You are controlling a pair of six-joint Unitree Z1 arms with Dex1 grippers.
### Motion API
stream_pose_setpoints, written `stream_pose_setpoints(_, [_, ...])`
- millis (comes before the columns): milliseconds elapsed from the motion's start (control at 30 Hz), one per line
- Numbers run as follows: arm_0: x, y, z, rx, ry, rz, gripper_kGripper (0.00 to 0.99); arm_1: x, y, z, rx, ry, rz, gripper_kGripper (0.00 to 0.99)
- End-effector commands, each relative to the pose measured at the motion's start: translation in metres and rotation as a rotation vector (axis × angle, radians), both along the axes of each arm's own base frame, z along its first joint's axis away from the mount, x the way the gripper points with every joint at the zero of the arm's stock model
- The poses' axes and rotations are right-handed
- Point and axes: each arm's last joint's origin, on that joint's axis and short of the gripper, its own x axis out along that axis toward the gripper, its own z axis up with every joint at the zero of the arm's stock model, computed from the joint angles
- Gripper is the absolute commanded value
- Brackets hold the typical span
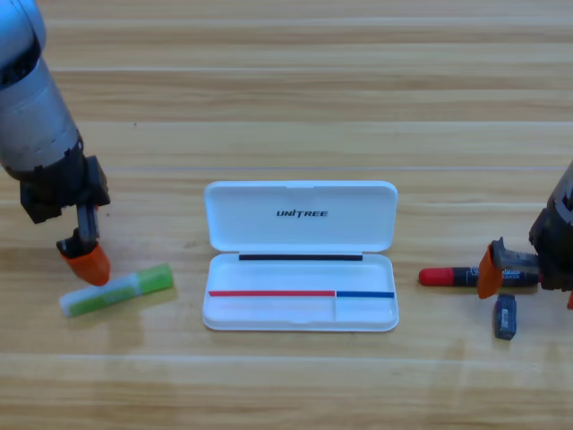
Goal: Clean up eraser and pencils
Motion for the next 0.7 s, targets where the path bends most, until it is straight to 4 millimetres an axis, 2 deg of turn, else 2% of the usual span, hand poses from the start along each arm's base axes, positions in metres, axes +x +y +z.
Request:
stream_pose_setpoints(33, [0.010,-0.001,-0.022,0.021,0.049,0.038,0.986,0.009,-0.001,-0.036,-0.029,0.110,-0.045,0.946])
stream_pose_setpoints(367, [0.013,-0.003,-0.037,0.032,0.074,0.078,0.988,0.015,0.004,-0.059,-0.063,0.145,-0.059,0.890])
stream_pose_setpoints(500, [0.015,-0.003,-0.042,0.036,0.079,0.086,0.986,0.018,0.005,-0.064,-0.077,0.143,-0.060,0.804])
stream_pose_setpoints(567, [0.015,-0.002,-0.046,0.040,0.082,0.089,0.986,0.018,0.005,-0.066,-0.080,0.147,-0.060,0.718])
stream_pose_setpoints(700, [0.016,-0.002,-0.053,0.048,0.084,0.096,0.989,0.019,0.006,-0.067,-0.079,0.148,-0.049,0.380])
